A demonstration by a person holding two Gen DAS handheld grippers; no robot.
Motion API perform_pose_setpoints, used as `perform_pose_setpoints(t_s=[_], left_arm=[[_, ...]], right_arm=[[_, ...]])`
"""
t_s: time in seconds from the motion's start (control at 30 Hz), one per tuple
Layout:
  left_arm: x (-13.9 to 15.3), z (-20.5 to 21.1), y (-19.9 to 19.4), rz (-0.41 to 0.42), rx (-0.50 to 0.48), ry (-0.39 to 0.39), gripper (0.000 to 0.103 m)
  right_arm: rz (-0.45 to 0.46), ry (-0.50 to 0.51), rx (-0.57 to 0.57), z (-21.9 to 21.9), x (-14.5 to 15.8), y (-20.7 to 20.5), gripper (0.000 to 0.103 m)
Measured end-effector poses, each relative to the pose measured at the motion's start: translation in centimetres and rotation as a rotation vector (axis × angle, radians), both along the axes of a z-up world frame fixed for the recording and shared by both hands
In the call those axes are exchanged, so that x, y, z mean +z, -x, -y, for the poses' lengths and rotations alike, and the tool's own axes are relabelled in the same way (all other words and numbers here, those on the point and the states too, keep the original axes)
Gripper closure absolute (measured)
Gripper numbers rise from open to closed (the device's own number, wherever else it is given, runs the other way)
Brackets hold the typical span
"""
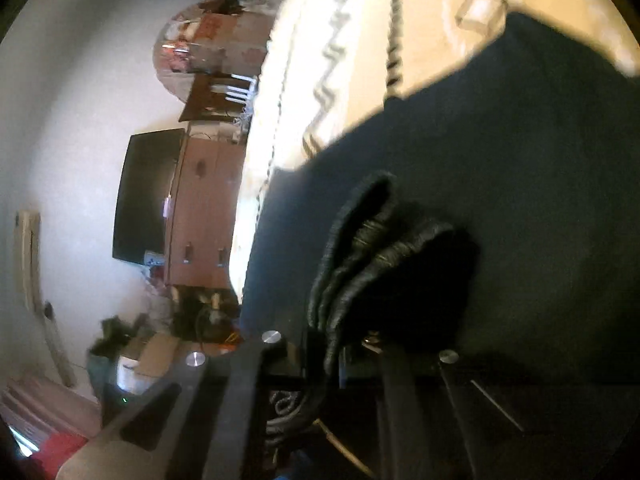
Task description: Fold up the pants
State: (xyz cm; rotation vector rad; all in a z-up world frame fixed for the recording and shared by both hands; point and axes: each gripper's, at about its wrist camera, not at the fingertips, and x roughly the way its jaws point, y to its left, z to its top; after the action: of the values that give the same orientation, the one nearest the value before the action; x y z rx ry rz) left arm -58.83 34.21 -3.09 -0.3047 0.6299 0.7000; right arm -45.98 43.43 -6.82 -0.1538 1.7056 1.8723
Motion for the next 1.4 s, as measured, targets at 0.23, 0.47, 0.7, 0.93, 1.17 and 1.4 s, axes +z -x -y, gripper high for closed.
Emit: perform_pose_setpoints(t_s=[0.23, 0.47, 0.7, 0.93, 1.17, 1.4], left_arm=[[-5.2, 0.7, -4.6, -0.088, -0.124, 0.144, 0.068], [-1.5, 0.7, -0.4, -0.024, -0.054, 0.171, 0.058], [2.6, -2.7, 11.1, 0.051, 0.334, 0.066, 0.055], [2.5, -3.9, 18.3, 0.101, 0.554, 0.102, 0.055], [0.5, -3.7, 17.1, 0.059, 0.492, 0.152, 0.055], [-0.3, -3.9, 15.5, 0.041, 0.39, 0.141, 0.055]], right_arm=[[0.057, -0.007, -0.093, 1.9, -2.5, -4.8, 0.091], [0.097, -0.011, -0.134, 3.5, -2.7, -6.4, 0.071], [0.155, 0.036, -0.077, 7.0, -2.2, -6.0, 0.057], [0.087, 0.018, -0.156, 8.8, -0.6, -5.3, 0.091], [0.21, 0.089, -0.18, 10.7, -3.2, -6.5, 0.09], [0.571, -0.234, -0.1, 15.9, 3.6, -0.6, 0.066]])
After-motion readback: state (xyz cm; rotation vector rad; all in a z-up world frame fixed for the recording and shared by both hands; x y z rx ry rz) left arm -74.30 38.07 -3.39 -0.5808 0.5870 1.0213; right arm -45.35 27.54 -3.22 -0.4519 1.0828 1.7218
